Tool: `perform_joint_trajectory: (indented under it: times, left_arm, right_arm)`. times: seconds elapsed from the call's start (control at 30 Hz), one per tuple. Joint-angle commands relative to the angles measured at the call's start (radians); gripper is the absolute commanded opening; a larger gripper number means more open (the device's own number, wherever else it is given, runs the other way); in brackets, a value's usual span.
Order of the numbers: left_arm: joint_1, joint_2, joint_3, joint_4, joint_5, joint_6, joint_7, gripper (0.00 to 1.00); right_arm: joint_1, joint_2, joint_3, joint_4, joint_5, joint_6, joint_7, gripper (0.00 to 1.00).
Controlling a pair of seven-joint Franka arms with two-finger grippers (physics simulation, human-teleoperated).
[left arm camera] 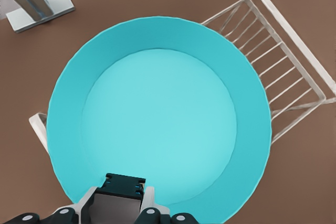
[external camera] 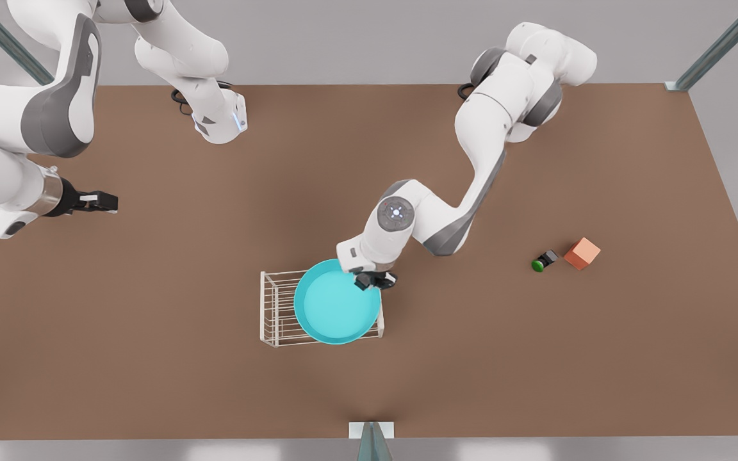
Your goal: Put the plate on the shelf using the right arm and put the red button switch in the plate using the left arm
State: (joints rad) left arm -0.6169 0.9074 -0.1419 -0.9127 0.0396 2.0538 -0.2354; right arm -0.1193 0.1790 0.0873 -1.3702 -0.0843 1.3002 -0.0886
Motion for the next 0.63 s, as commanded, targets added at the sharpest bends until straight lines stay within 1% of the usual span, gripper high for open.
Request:
perform_joint_trajectory:
  times: [0.0, 0.07, 0.1, 0.13, 0.17, 0.23, 0.27, 0.3, 0.33, 0.37, 0.4, 0.43, 0.47, 0.5, 0.6]
  left_arm:
    - [-0.017, 0.011, 0.001, 0.012, -0.014, 0.198, -0.785, 0.39]
    - [-0.020, 0.016, 0.004, 0.014, -0.014, 0.198, -0.785, 0.39]
    - [-0.020, 0.016, 0.004, 0.014, -0.014, 0.198, -0.783, 0.55]
    - [-0.020, 0.016, 0.005, 0.012, -0.014, 0.212, -0.783, 0.83]
    - [-0.017, 0.015, 0.007, 0.012, -0.014, 0.212, -0.782, 1.00]
    - [-0.014, 0.013, 0.011, 0.009, -0.006, 0.210, -0.779, 1.00]
    - [-0.015, 0.013, 0.011, 0.005, 0.032, 0.209, -0.779, 1.00]
    - [0.011, 0.005, 0.010, 0.003, 0.032, 0.162, -0.774, 1.00]
    - [0.031, -0.010, 0.008, 0.003, 0.034, 0.045, -0.748, 1.00]
    - [0.083, -0.059, 0.001, 0.005, 0.028, -0.230, -0.566, 1.00]
    - [0.164, -0.148, -0.004, 0.005, 0.028, -0.582, -0.328, 1.00]
    - [0.233, -0.208, -0.002, 0.008, 0.029, -0.789, -0.151, 1.00]
    - [0.299, -0.260, -0.002, 0.009, 0.029, -0.897, -0.045, 1.00]
    - [0.351, -0.294, -0.002, 0.009, 0.029, -0.963, -0.002, 1.00]
    - [0.382, -0.317, -0.008, 0.011, 0.029, -1.049, 0.030, 1.00]
  right_arm:
    - [0.000, -0.001, 0.000, 0.000, 0.001, -0.007, 0.007, 1.00]
    - [0.000, -0.001, 0.000, 0.000, 0.001, -0.007, 0.007, 1.00]
    - [0.000, -0.001, 0.000, 0.000, 0.001, -0.007, 0.009, 1.00]
    - [0.000, -0.001, -0.001, 0.000, 0.001, -0.007, 0.009, 1.00]
    - [0.000, -0.001, -0.001, 0.000, 0.001, -0.007, 0.007, 1.00]
    - [0.001, -0.001, -0.004, 0.000, 0.001, -0.007, 0.009, 1.00]
    - [0.003, -0.001, -0.004, 0.000, 0.001, -0.005, 0.016, 1.00]
    - [0.003, 0.000, -0.012, 0.002, 0.003, -0.002, 0.027, 1.00]
    - [0.001, 0.000, -0.020, 0.003, 0.003, 0.001, 0.027, 1.00]
    - [0.003, 0.000, -0.021, 0.002, 0.006, 0.001, 0.027, 1.00]
    - [0.001, 0.000, -0.023, 0.002, 0.011, 0.001, 0.026, 1.00]
    - [0.003, 0.000, -0.023, 0.002, 0.011, 0.001, 0.026, 1.00]
    - [0.003, 0.000, -0.027, 0.002, 0.014, 0.001, 0.026, 1.00]
    - [0.003, 0.002, -0.034, 0.002, 0.023, 0.001, 0.026, 1.00]
    - [0.003, 0.004, -0.038, 0.002, 0.023, 0.002, 0.026, 1.00]
